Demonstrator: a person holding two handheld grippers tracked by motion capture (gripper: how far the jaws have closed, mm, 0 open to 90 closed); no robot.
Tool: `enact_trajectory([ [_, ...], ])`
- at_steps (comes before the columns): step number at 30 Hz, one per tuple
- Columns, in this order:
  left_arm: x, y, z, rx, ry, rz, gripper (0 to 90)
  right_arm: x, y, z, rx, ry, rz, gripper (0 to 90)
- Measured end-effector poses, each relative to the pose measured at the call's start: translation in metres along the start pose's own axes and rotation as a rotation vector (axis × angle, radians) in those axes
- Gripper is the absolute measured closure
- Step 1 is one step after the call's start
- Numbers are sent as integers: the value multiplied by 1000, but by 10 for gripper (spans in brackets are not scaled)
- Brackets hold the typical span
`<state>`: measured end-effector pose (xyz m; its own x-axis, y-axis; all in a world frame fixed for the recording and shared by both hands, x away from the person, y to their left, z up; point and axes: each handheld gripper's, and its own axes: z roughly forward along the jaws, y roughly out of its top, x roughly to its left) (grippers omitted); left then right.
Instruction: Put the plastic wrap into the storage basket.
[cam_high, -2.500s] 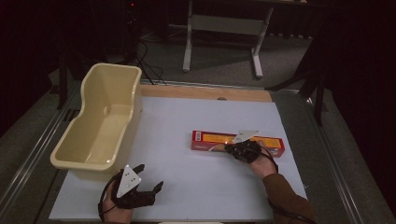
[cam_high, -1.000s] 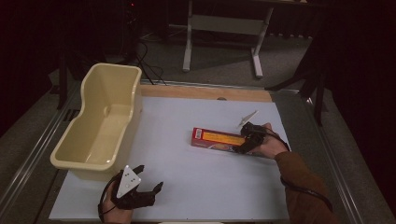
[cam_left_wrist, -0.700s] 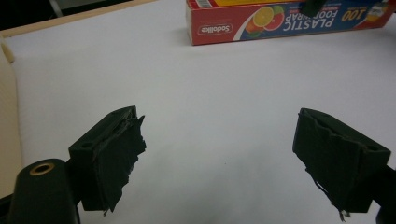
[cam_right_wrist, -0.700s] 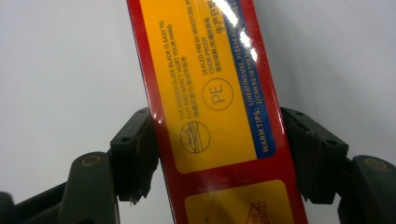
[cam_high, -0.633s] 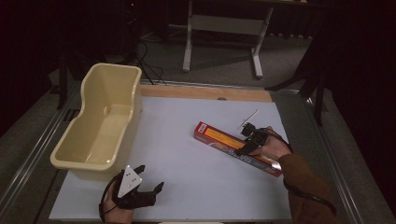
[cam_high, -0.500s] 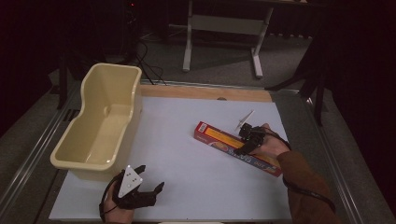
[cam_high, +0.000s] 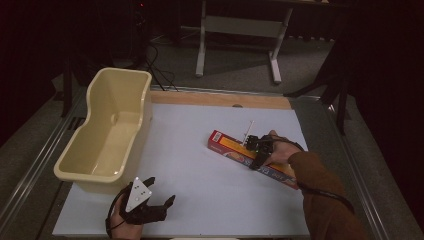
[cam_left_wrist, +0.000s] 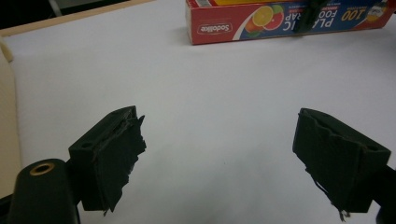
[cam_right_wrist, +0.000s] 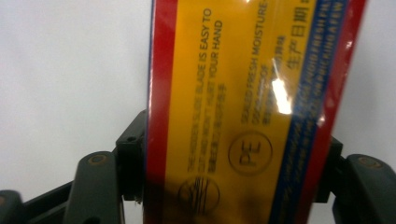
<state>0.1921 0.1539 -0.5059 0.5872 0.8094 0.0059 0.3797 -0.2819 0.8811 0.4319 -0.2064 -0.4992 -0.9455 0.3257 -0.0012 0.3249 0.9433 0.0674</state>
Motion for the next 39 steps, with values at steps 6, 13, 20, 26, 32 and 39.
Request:
enact_trajectory([
  [6, 0, 0, 0, 0, 1, 0, 154, -2, 4, 3, 27, 15, 33, 393],
  [13, 1, 0, 0, -2, 2, -1, 153, -3, 0, 1, -15, 55, 188, 415],
  [20, 0, 0, 0, -2, 2, 0, 154, 0, 1, -7, -77, 128, 304, 417],
  [26, 0, 1, -1, -6, 3, -1, 154, 4, 8, -21, -205, 234, 412, 416],
  [32, 0, 1, -1, -6, 1, 0, 154, 7, 17, -33, -311, 307, 486, 417],
  [39, 0, 1, 0, -7, 0, 0, 154, 12, 29, -45, -419, 429, 535, 416],
])
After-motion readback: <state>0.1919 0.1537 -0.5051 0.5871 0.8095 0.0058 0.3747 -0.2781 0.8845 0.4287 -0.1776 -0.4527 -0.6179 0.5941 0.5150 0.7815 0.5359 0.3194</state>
